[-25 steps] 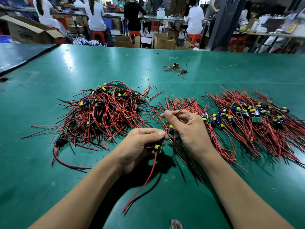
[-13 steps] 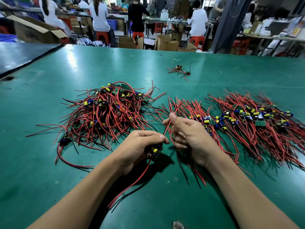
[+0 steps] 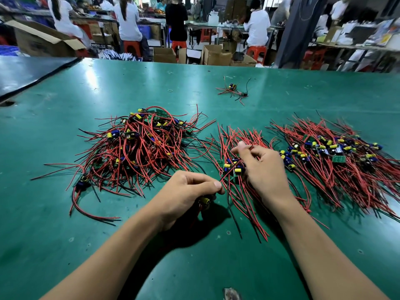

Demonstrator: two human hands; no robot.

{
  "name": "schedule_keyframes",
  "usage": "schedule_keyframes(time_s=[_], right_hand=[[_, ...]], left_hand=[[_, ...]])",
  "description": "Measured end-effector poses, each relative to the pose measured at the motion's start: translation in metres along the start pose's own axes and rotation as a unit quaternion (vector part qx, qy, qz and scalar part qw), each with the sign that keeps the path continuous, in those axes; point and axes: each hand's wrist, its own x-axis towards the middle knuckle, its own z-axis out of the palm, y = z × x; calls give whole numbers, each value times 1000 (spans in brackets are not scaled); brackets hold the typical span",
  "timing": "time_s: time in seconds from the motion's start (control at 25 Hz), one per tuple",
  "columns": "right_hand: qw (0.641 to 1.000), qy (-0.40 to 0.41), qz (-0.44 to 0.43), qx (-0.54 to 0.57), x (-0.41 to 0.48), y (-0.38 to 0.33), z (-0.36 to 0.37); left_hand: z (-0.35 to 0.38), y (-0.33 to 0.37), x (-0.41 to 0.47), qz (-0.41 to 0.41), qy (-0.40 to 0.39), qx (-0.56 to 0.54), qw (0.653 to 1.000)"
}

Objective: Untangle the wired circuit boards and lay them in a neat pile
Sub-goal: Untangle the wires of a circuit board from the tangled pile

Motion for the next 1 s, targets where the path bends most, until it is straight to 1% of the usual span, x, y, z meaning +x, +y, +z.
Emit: schedule_keyframes(time_s=[0.04,0.08,0.12,0.16,0.2,0.24,0.28,0.32,0.36,0.4,0.44,0.48,0.56,0.68,0.76,0.8,0.84,0.88,1.0], right_hand=[[997,0,34,67,1,0,-1],[981,-16,87,173,1,-3,-1],[944,-43,152,289,2,-7,-1],[893,-76,216,388,2,-12,-2],[845,-109,265,453,3,-15,-4],[806,-137,298,493,5,-15,-8],[776,-164,320,518,7,-15,-12],[755,-190,334,531,8,-15,-16],[743,-214,338,537,8,-15,-19],[739,-230,336,537,7,-16,-20],[743,-236,331,531,7,-16,-20],[755,-230,324,522,7,-16,-19],[792,-206,298,492,6,-15,-14],[857,-185,251,410,1,-15,-6],[917,-181,174,309,-8,-15,1],[947,-179,121,237,-14,-16,5],[970,-171,69,161,-19,-17,9],[983,-155,25,96,-23,-17,14],[993,-100,-63,-30,-31,-16,24]], left_hand=[[1,0,0,3,-4,6,1000],[1,1,0,6,-6,13,1000],[0,1,0,9,-5,21,1000],[-2,1,0,12,-1,31,999],[-3,1,0,14,6,41,999],[-5,1,0,16,13,50,999],[-6,1,1,18,16,56,998],[-6,1,1,18,16,59,998],[-6,0,2,15,15,58,998],[-7,-1,2,11,14,54,998],[-7,-1,2,7,16,48,999],[-7,-2,2,5,22,43,999],[-6,-3,3,9,52,33,998],[-3,-5,9,27,144,20,989],[-3,-6,14,25,190,-17,981],[-4,-5,15,18,194,-45,980],[-4,-4,16,10,185,-75,980],[-3,-2,16,2,171,-107,979],[-2,-1,15,-17,123,-163,979]])
